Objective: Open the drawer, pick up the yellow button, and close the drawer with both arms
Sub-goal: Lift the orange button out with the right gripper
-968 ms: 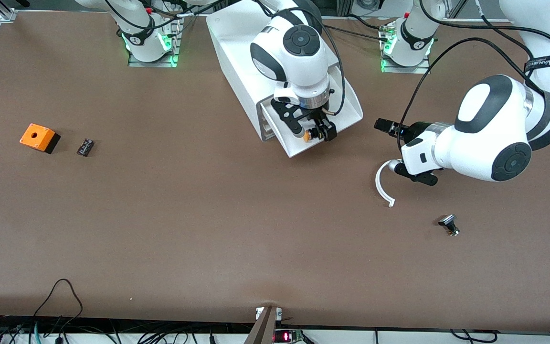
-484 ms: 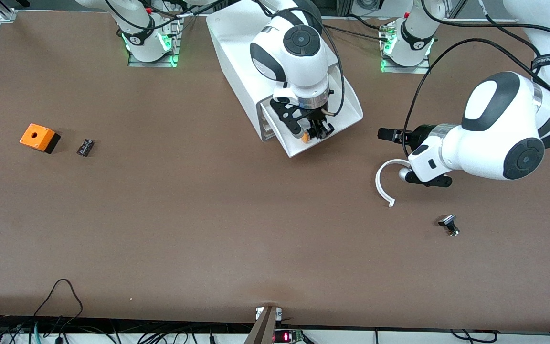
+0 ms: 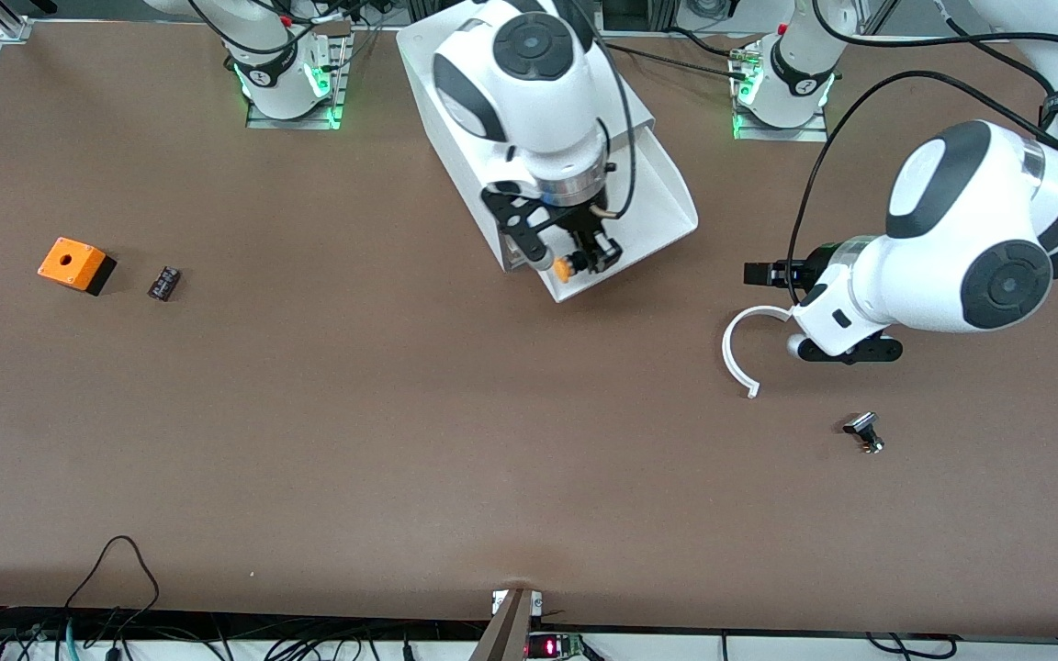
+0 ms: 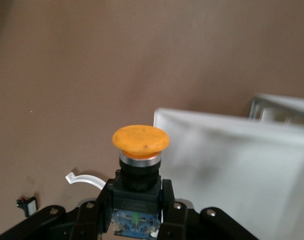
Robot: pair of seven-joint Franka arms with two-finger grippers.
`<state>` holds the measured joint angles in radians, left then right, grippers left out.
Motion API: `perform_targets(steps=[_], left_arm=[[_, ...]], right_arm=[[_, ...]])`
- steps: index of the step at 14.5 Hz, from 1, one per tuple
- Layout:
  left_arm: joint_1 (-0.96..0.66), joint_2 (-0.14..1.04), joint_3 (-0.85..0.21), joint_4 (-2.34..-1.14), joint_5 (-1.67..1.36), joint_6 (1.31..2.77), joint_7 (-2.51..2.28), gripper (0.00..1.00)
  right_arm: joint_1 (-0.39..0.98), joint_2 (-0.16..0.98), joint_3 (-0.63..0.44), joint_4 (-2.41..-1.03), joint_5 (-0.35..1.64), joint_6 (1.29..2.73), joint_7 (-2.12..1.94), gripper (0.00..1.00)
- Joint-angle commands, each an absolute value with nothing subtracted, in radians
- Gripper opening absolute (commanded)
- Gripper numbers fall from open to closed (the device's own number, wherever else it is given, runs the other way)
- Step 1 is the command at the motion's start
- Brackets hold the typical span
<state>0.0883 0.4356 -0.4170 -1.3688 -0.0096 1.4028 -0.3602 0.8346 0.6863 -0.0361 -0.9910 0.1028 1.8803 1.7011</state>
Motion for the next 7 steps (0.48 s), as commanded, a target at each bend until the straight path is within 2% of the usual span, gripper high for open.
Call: perform_targets(steps=[1,4,7], left_arm=[[0.054,0.443,-0.417,-1.344,0.067,1.478,-0.452,1.00],[0.054,0.442,-0.417,-1.396,0.061,1.615,-0.563,1.00],[-0.001,0.442,-0.417,-1.437,0.070,1.700,-0.786,1.00]], right_arm=[[0.760,0.666,-0.025,-0.989,0.109,1.812,1.472,0.00],[0.666,0.652,-0.028,-0.992,0.113,1.682,1.201,0.00],[0.557,0.597,-0.034,-1.049,0.126,1.643,0.950,0.00]])
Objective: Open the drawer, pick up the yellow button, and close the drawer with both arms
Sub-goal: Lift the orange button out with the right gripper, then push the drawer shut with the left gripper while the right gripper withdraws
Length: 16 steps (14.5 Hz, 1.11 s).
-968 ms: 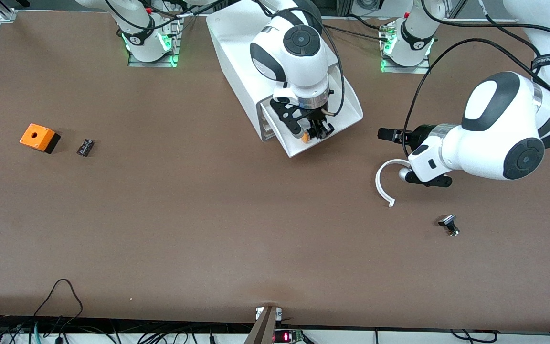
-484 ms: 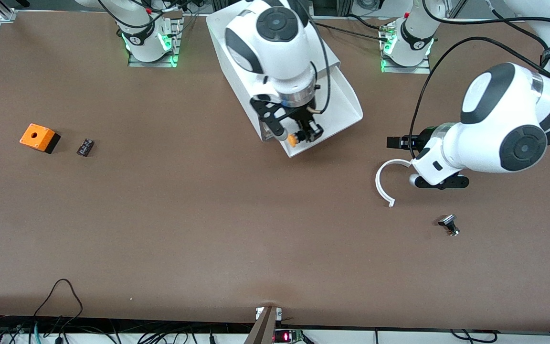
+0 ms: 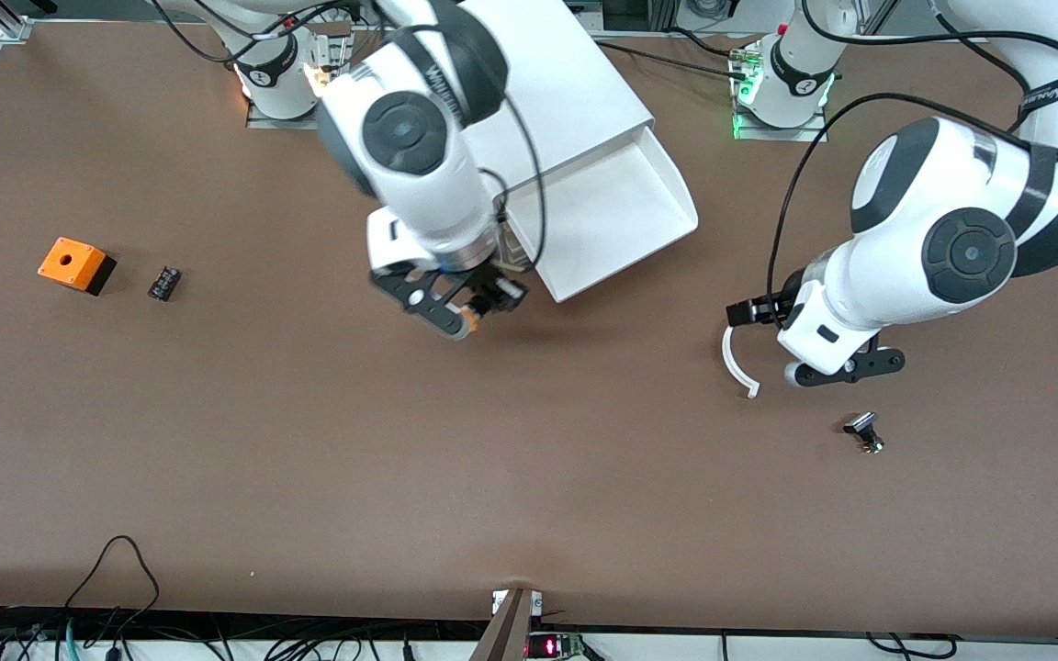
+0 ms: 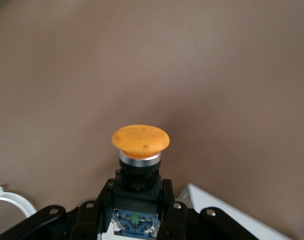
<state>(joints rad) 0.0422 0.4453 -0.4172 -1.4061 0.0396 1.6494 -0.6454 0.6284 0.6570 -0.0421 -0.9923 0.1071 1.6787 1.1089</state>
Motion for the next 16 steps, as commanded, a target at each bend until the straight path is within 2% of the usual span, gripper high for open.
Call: perform_targets(steps=[1,3,5,8,12,16], left_arm=[[-0.018,0.442,-0.417,-1.445,0.071,1.712,-0.832,1.00],[-0.047,0.431,-0.417,-1.509,0.075,1.770,-0.880,1.00],[-0.066,0.410,-0.417,-1.592,0.077,1.854,-0.932,1.00],[-0.103,0.390,-0.417,-1.687,0.084,1.973,-1.014,1.00],[-0.182,0.393,-0.419,-1.733,0.086,1.974,-1.097,1.00],[-0.222,0.391,-0.436,-1.744,0.084,1.971,-1.169,1.00]], right_arm=[[0.522,0.574,-0.035,-1.095,0.124,1.635,0.848,0.00],[0.474,0.507,-0.089,-1.220,0.124,1.655,0.642,0.00],[0.471,0.467,-0.184,-1.325,0.126,1.687,0.453,0.00],[0.471,0.420,-0.268,-1.500,0.126,1.784,0.287,0.00],[0.469,0.373,-0.324,-1.773,0.127,2.021,0.129,0.00],[0.444,0.380,-0.347,-1.954,0.143,2.231,0.005,0.00]])
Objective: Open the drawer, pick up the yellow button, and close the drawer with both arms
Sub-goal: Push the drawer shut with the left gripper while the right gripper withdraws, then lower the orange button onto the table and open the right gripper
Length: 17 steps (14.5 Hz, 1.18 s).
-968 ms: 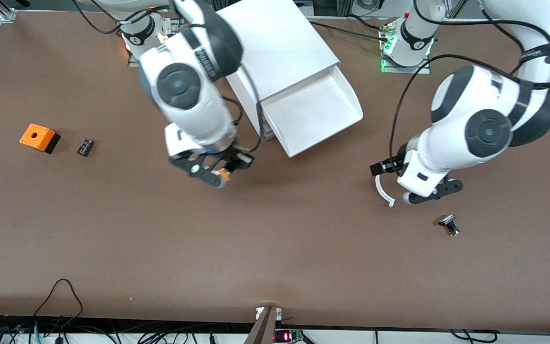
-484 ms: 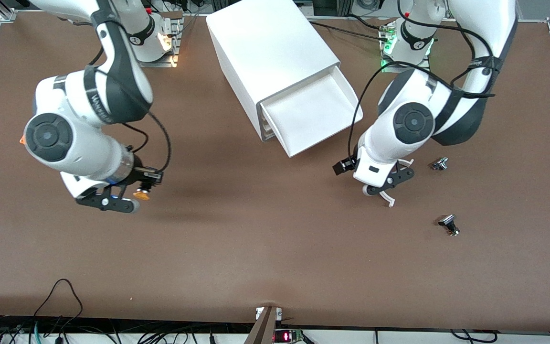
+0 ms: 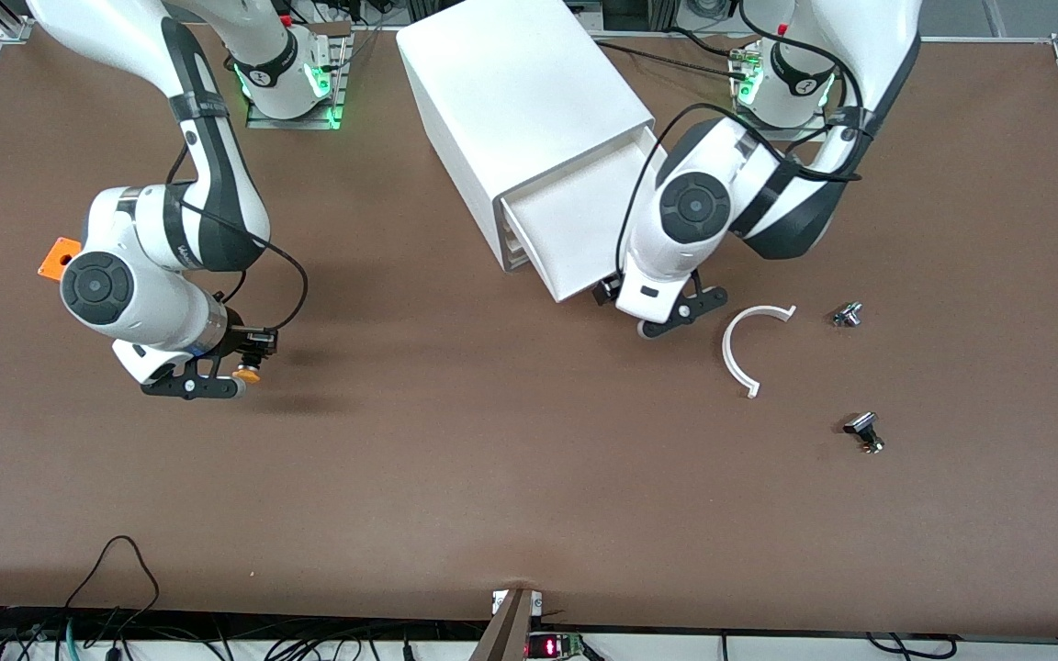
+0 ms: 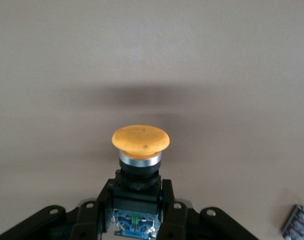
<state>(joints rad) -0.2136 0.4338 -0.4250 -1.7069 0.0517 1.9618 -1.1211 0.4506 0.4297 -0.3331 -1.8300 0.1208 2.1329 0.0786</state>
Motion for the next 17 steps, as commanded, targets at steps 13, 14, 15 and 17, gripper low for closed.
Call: perform_targets(steps=[13,14,15,17], left_arm=[[-0.227,0.397,-0.603,-1.799,0.066,1.930,-1.232,1.00],[-0.227,0.397,-0.610,-1.798,0.066,1.918,-1.242,1.00],[-0.229,0.397,-0.620,-1.798,0.066,1.910,-1.252,1.00],[-0.229,0.397,-0.634,-1.798,0.064,1.907,-1.269,1.00]], right_arm=[[0.298,0.528,-0.347,-2.006,0.353,2.416,-0.337,0.21],[0.299,0.528,-0.345,-1.999,0.353,2.413,-0.333,0.39],[0.299,0.528,-0.345,-1.993,0.353,2.408,-0.328,0.55],[0.302,0.525,-0.347,-1.983,0.353,2.405,-0.324,0.79]])
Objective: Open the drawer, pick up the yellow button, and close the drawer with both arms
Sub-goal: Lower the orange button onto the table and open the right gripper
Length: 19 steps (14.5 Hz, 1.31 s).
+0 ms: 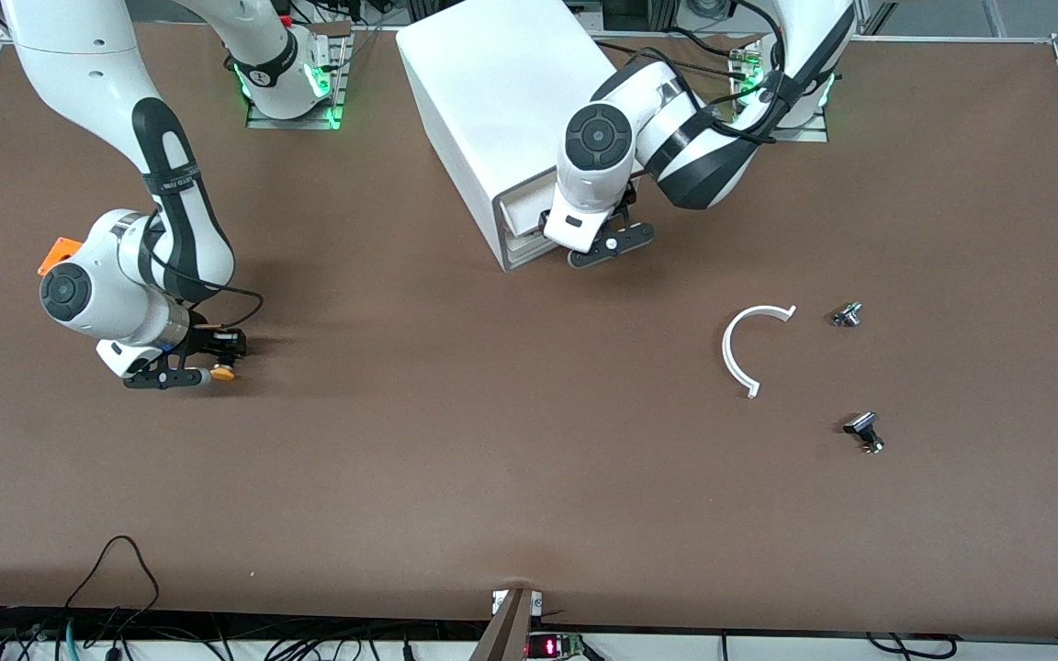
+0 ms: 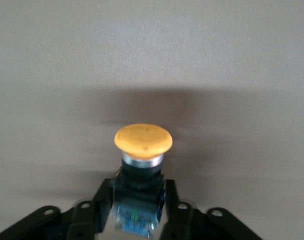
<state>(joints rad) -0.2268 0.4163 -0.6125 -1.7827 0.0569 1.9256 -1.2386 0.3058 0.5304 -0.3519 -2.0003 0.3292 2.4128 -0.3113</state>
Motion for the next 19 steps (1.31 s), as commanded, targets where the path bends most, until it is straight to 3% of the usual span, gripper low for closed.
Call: perform_targets(steps=[1,8,17,19], left_arm=[[-0.230,0.399,-0.634,-1.798,0.057,1.902,-1.270,1.00],[-0.242,0.410,-0.647,-1.793,0.014,1.899,-1.270,1.00],[-0.253,0.414,-0.647,-1.787,-0.020,1.896,-1.266,1.00],[-0.241,0.414,-0.646,-1.757,-0.018,1.861,-1.255,1.00]], right_arm=[[0.302,0.522,-0.347,-1.979,0.353,2.405,-0.325,0.99],[0.318,0.428,-0.363,-1.945,0.333,2.361,-0.327,0.99],[0.347,0.379,-0.371,-1.524,0.089,1.766,-0.057,0.99],[0.368,0.345,-0.368,-1.480,0.052,1.721,-0.060,0.99]])
